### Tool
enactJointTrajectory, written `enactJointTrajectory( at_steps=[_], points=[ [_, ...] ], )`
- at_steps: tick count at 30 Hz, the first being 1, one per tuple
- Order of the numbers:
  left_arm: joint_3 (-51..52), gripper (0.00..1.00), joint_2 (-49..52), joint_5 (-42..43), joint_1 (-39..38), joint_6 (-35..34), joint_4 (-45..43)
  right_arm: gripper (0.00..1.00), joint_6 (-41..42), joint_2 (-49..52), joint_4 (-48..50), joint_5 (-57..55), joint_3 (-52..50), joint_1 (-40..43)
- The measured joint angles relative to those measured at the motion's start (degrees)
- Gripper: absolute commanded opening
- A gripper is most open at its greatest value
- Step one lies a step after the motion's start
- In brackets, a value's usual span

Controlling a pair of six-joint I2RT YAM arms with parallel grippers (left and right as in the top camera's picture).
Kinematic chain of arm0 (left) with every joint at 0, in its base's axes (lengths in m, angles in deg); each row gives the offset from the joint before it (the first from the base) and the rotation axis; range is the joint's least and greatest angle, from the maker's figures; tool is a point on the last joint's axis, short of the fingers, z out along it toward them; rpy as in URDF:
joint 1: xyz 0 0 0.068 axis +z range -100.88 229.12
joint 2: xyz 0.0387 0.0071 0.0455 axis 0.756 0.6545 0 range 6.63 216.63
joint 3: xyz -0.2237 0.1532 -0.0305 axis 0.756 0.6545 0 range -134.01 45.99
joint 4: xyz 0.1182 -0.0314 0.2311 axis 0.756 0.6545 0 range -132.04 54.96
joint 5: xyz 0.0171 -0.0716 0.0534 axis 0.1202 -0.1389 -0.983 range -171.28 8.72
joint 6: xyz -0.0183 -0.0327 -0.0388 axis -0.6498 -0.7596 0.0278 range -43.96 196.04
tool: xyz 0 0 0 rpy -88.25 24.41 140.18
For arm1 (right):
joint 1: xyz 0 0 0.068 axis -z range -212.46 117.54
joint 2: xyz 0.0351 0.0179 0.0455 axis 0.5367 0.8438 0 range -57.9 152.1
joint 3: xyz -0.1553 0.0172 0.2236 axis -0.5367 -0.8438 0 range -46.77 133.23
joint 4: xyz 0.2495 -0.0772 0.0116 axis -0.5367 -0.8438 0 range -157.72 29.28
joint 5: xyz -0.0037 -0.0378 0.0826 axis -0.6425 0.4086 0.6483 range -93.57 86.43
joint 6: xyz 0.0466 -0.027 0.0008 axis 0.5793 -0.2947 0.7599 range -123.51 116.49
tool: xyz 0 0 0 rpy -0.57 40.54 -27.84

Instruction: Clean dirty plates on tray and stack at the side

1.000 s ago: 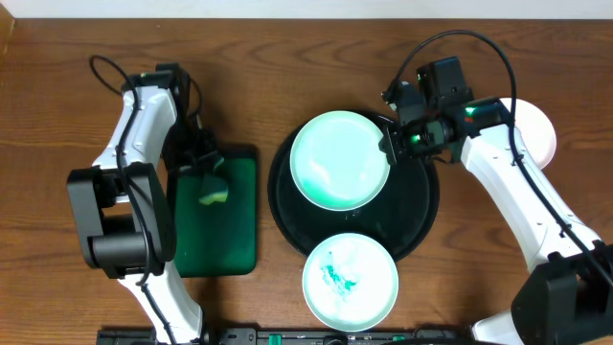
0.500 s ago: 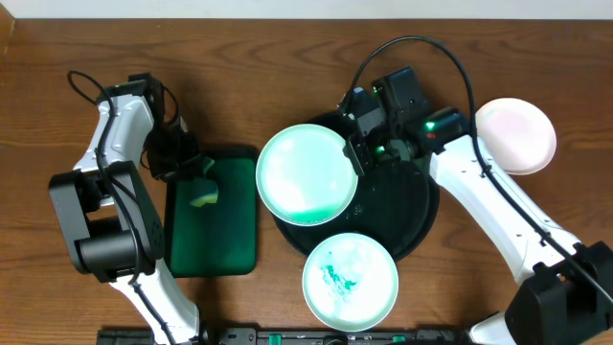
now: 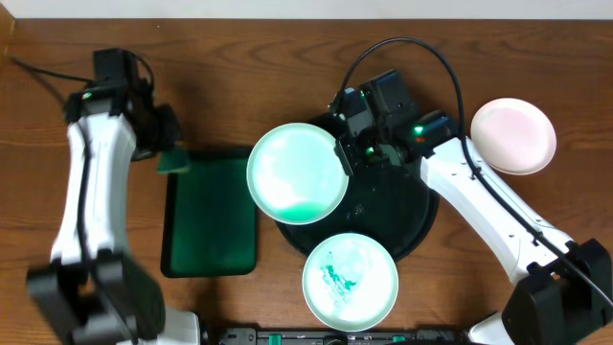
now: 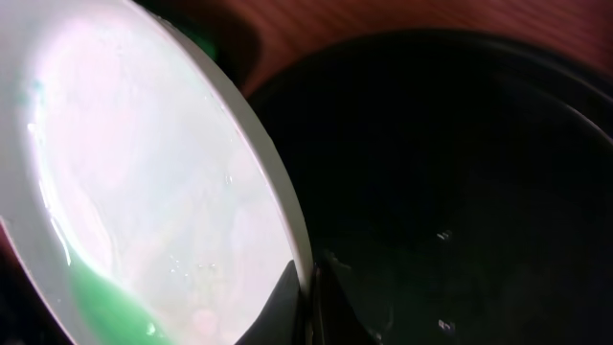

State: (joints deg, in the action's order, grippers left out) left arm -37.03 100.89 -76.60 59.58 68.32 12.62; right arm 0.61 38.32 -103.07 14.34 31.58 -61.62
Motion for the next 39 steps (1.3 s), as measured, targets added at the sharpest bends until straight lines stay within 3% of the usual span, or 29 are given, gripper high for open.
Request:
enactJointTrajectory(
  at_steps=[4,10,21,30,39],
  points=[
    [-0.4,0.07,-4.9,-1.7,-0.5,-0.4,0.8,0.01,1.8,0.0,-2.1,-5.5,0.0,0.6],
    [-0.3,0.07,-4.5,-2.5,-0.5,-2.1,2.1,0.01,6.2,0.0,-8.4,-15.0,0.0,4.9],
    [-0.3,0.07,-4.5,-2.5,-0.5,-3.0,3.3,0.01,15.8,0.0,-10.6,-24.0,0.2,7.9],
    [-0.3,0.07,-4.5,-2.5,-0.5,-3.5,3.5,0.01,11.6,0.1,-13.7,-34.6,7.2,7.9],
    [0.2,0.07,-4.5,-2.6,-0.5,-4.3,3.4,0.01,0.9,0.1,-16.9,-44.5,10.1,5.3]
  ],
)
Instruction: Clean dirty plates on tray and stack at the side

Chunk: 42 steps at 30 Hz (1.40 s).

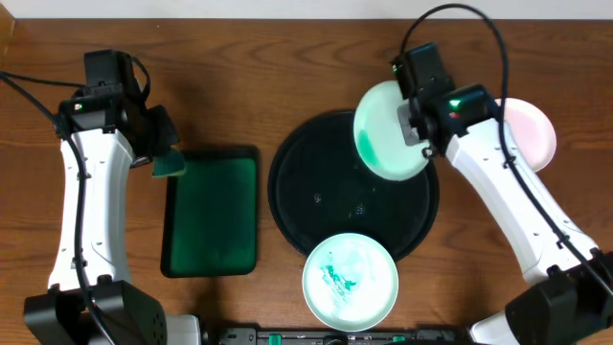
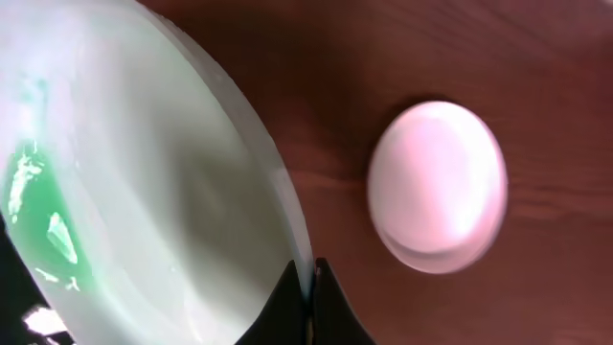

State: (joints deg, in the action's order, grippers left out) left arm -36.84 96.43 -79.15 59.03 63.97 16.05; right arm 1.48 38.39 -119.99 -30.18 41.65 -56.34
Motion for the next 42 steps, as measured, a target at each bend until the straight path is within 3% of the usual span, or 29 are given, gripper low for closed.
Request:
enactJointTrajectory(
  at_steps=[20,34,42],
  points=[
    [0.0,0.07,0.0,0.0,0.0,-0.7,-0.2,0.01,-14.4,0.0,-0.5,-17.1,0.0,-10.4],
    [0.0,0.07,0.0,0.0,0.0,-1.4,-0.3,0.01,-33.3,0.0,1.9,-26.5,0.0,-14.9],
    [0.0,0.07,0.0,0.0,0.0,-1.4,-0.5,0.01,-38.5,0.0,1.9,-29.2,0.0,-16.5]
  ],
)
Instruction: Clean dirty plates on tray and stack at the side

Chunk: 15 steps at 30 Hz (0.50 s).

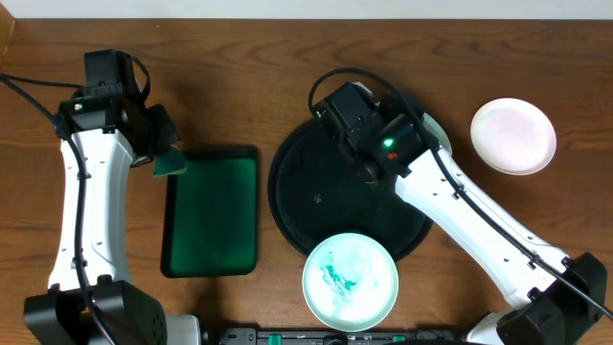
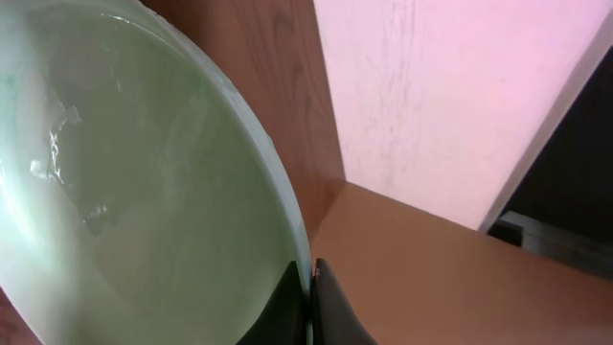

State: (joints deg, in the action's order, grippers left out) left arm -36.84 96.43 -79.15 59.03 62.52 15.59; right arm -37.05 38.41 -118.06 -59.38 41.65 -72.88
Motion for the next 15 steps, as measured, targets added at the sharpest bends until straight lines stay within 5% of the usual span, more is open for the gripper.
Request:
enactJointTrajectory(
  at_steps=[15],
  points=[
    [0.0,0.07,0.0,0.0,0.0,0.0,0.0,0.01,-3.4,0.0,3.2,-5.7,0.0,-0.4]
  ],
)
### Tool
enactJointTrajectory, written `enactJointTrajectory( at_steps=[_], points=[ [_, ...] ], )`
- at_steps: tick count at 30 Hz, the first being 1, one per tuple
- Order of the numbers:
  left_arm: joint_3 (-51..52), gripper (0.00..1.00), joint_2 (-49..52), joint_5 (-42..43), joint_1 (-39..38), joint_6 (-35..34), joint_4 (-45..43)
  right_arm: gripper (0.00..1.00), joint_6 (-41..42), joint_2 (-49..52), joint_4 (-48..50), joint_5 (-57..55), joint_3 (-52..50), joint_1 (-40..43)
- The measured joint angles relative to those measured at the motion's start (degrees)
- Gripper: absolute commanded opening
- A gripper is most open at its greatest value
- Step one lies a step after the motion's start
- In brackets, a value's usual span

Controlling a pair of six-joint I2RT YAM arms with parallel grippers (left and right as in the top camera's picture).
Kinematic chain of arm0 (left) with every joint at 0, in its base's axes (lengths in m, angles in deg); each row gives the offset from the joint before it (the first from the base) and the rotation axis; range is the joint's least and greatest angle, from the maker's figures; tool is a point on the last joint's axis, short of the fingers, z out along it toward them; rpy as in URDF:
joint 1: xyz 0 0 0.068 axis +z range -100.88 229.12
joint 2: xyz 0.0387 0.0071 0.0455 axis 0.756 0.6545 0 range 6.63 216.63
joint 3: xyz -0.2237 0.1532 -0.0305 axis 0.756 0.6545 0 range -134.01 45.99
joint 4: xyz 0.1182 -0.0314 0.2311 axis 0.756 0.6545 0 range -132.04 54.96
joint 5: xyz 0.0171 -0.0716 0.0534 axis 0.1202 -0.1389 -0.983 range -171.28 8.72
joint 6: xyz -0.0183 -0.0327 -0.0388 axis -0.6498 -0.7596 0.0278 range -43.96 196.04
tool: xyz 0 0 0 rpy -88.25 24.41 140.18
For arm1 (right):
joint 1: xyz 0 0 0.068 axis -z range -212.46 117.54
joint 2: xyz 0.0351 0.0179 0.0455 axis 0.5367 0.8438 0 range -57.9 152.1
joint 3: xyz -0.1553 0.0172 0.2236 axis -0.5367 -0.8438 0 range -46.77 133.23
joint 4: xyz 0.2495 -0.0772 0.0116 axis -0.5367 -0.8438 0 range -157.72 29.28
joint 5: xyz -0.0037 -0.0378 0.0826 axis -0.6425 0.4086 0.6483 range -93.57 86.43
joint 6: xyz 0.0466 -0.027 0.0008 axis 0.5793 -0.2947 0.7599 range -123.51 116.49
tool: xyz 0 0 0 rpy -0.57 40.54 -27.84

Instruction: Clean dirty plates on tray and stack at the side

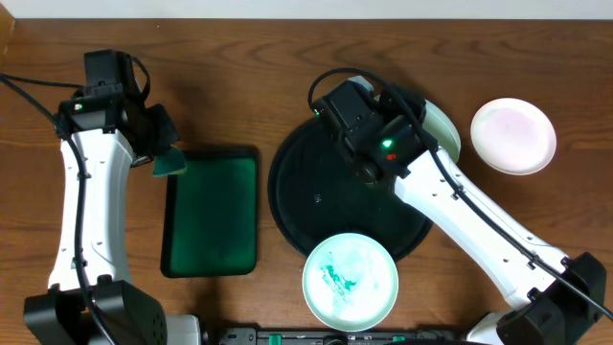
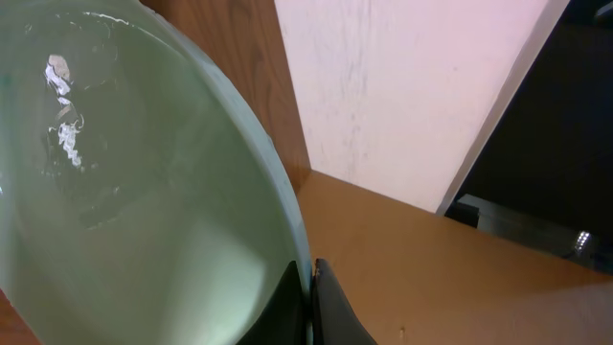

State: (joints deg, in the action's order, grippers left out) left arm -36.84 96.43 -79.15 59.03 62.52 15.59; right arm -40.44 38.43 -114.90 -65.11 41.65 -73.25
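Observation:
My right gripper (image 2: 308,286) is shut on the rim of a pale green plate (image 2: 124,192), which is held tilted and fills the left of the right wrist view. From overhead only the plate's edge (image 1: 443,126) shows past the right arm, at the right rear of the round black tray (image 1: 316,201). A second plate (image 1: 350,280), smeared with green, lies at the tray's front edge. My left gripper (image 1: 161,151) is shut on a green sponge (image 1: 173,163) at the far left.
A pink-white plate (image 1: 513,135) sits on the wooden table at the right rear. A rectangular green tray (image 1: 211,216) lies left of the black tray, just under the sponge. A pale wall (image 2: 402,86) stands behind the table.
The right wrist has turned a little with the plate still gripped, so more wall and dark background show. The left arm and the sponge have not moved.
First my right gripper held the pale green plate over the black tray's left side, near the sponge. Then the plate was at the tray's right rear, tilted, beside the pink plate. Later the arm lay over it, the wrist camera facing the wall, as now.

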Motion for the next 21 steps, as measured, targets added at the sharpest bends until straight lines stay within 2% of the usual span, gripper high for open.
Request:
enactJointTrajectory(
  at_steps=[5,12,16,21],
  points=[
    [0.0,0.07,0.0,0.0,0.0,0.0,0.0,0.01,3.7,0.0,-0.4,3.8,0.0,-0.1],
    [0.0,0.07,0.0,-0.4,0.0,0.0,0.0,0.02,23.6,0.1,-1.3,29.2,0.0,3.6],
    [0.0,0.07,0.0,-0.6,0.0,0.0,0.2,0.02,34.9,0.2,1.5,42.4,0.0,9.8],
    [0.0,0.07,0.0,-0.7,0.0,0.0,0.4,0.02,44.7,0.3,1.8,51.7,0.0,19.8]
  ],
)
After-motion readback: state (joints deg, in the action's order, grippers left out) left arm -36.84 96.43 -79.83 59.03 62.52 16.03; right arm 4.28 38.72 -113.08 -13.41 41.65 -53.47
